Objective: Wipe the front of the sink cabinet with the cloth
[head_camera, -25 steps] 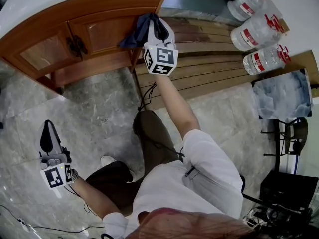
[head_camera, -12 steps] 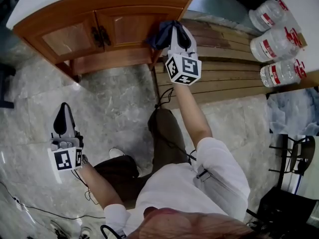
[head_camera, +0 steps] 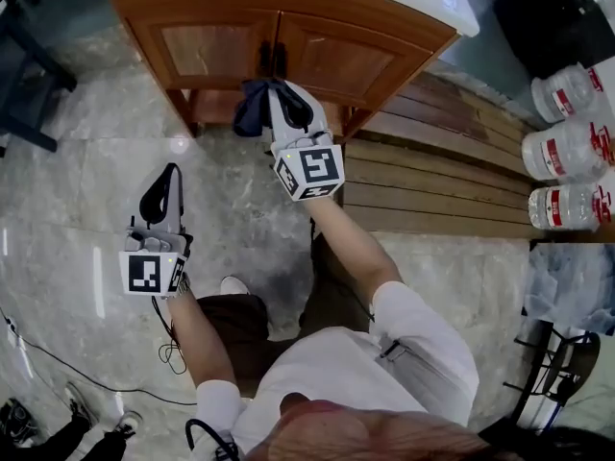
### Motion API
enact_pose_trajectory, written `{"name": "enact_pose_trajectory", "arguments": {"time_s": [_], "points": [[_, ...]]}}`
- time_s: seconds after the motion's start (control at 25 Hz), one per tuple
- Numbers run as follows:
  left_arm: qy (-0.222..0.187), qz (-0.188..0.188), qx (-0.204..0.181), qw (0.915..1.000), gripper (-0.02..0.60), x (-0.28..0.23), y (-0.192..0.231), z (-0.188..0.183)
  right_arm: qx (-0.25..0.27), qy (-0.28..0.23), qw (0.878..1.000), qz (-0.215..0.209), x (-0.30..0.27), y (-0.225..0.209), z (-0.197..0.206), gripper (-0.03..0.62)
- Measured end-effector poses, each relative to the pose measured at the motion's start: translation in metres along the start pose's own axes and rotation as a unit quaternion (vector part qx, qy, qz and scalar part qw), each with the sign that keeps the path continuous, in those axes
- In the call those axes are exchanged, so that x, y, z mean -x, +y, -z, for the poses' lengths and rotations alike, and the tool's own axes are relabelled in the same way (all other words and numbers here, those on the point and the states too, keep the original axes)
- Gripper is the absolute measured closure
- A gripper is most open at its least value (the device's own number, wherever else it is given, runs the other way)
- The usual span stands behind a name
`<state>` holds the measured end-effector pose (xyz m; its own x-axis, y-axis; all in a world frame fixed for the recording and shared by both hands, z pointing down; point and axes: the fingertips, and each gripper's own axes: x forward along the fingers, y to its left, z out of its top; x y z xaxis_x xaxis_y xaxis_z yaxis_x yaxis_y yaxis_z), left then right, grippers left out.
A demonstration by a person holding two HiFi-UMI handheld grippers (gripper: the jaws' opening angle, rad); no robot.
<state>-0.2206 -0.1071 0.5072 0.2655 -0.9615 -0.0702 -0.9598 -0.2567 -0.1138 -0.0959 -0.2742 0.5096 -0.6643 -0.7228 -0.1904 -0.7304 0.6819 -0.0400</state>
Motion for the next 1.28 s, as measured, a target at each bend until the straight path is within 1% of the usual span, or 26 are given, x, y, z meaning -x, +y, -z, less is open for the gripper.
{"name": "enact_pose_trajectory", "arguments": {"time_s": [0.12,0.24,0.36,0.48,0.64,0.76,0.92,1.08,1.28], "points": [[-0.009,-0.006,0.003,0.9999,0.58,0.007,0.006,-0.005,-0.016,0.012,0.999,-0.046,-0.038,0.047,0.014,0.551],[-0.011,-0.017,0.006,0.9998,0.58,0.013,0.014,-0.007,-0.029,0.032,0.996,-0.073,-0.078,0.083,0.033,0.551],[-0.013,-0.026,0.007,0.9996,0.58,0.02,0.026,-0.009,-0.029,0.04,0.995,-0.082,-0.114,0.111,0.048,0.551],[-0.017,-0.036,0.015,0.9991,0.58,0.028,0.037,-0.009,-0.009,0.05,0.995,-0.091,-0.148,0.137,0.063,0.551],[-0.024,-0.04,0.025,0.9986,0.58,0.034,0.043,-0.012,0.003,0.079,0.992,-0.093,-0.183,0.16,0.09,0.551],[-0.027,-0.04,0.022,0.9986,0.58,0.036,0.045,-0.014,0.025,0.102,0.99,-0.09,-0.202,0.166,0.109,0.551],[-0.029,-0.045,0.023,0.9983,0.58,0.042,0.047,-0.015,0.053,0.113,0.99,-0.069,-0.216,0.156,0.122,0.551],[-0.035,-0.044,0.031,0.9979,0.58,0.047,0.049,-0.015,0.058,0.118,0.99,-0.056,-0.214,0.148,0.123,0.553],[-0.035,-0.038,0.031,0.9982,0.58,0.046,0.046,-0.013,0.057,0.12,0.99,-0.039,-0.204,0.132,0.126,0.553]]}}
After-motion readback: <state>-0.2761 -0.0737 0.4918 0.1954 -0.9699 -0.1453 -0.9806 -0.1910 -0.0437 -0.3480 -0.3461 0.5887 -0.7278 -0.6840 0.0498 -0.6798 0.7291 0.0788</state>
